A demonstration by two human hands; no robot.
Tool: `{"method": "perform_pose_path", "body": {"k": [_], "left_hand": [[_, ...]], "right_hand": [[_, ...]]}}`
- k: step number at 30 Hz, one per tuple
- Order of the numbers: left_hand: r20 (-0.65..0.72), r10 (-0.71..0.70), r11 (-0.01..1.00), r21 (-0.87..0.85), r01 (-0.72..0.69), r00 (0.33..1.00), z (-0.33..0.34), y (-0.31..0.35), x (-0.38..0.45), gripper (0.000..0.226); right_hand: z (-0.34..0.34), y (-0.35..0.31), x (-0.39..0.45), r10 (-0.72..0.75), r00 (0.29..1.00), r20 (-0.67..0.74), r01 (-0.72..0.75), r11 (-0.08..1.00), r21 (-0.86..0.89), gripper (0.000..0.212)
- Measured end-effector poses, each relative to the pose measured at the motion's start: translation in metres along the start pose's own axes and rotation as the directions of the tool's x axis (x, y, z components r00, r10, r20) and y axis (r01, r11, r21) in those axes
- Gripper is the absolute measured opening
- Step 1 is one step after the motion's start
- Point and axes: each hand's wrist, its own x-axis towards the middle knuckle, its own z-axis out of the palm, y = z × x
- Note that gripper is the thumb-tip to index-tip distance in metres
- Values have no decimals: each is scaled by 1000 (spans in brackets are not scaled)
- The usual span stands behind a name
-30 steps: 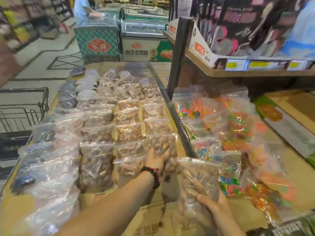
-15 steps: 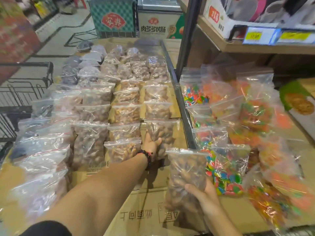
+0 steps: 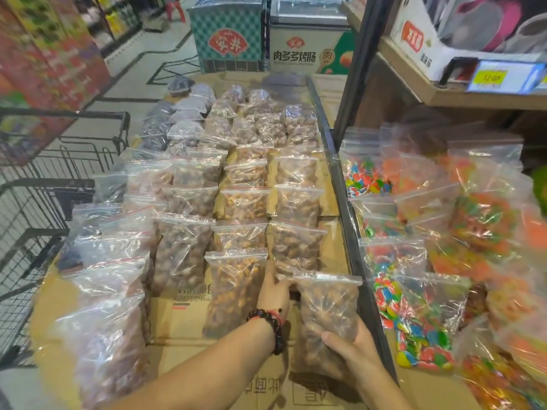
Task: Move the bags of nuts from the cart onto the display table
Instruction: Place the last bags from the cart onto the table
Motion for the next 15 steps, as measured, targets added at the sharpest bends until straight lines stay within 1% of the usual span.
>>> {"method": "perform_pose_path", "body": {"k": [2,4,5,6,7,9,11,14,15], "left_hand": [[58,-12,1000,25,11,998,-7,-13,-15,36],[102,28,999,39,-33,994,-11,-20,-23,31],[99,65,996,51,-71,993,-13,-19,-27,26],[67,98,992,72,-103,993,-15,-20,-24,21],[41,130,986,95,-133,991,-17,-17,-25,17],[33,165,976,135,-168,986,-18,-12,-21,17],[41,172,965,192,-177,984,-16,-13,-17,23],[33,141,962,233,-145,989,-13,-23,-7,54],[47,125,966,224,-132,991,-11,-25,-6,62]], "right_hand": [[12,1,8,18,1000,1,-18,999,-45,98],[27,-1,17,21,1000,16,-19,997,-74,89],[33,-3,22,14,1000,22,-12,996,-84,80],[37,-4,26,4,1000,28,-1,995,-105,72],[40,-5,31,-6,999,38,10,992,-124,68],[44,-3,42,-4,998,56,13,987,-161,72],[48,0,47,-10,1000,18,13,984,-178,65],[55,3,48,-76,993,-92,55,976,-210,56],[57,4,48,-98,989,-112,69,969,-236,48]]}}
